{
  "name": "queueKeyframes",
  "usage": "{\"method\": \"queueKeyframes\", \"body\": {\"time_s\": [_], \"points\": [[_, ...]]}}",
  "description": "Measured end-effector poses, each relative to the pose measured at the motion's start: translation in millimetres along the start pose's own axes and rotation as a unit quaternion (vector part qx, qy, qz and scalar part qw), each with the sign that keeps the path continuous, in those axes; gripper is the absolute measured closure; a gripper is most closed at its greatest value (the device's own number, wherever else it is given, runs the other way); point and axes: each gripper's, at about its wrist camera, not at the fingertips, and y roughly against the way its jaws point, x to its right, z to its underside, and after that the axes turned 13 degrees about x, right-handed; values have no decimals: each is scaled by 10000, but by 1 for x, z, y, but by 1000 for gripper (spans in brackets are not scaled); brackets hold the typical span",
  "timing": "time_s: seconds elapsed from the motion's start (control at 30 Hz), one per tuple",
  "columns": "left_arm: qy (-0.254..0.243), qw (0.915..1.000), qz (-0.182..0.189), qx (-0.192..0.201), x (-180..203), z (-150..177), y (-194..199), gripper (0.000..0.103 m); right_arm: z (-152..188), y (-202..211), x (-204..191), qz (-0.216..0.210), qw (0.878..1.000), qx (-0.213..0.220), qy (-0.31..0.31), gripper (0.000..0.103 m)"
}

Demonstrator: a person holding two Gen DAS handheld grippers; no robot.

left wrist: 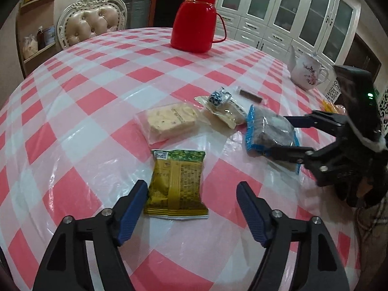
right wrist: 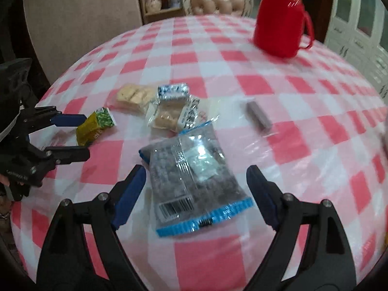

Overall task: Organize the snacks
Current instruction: 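Grasp the yellow-green wafer packet with the left gripper while the right gripper grasps the clear nut bag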

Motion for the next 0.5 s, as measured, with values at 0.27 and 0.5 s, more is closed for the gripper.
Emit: {"method": "queueKeyframes", "body": {"time_s": [0.27, 0.5], "points": [[-154, 9995, -268, 57, 4, 1, 2, 58, 11, 3, -16, 462, 9988, 17, 182, 36], [-28, 9991, -248, 347, 0, 2, 15, 66, 20, 23, -14, 824, 9943, 111, -667, 38]]}}
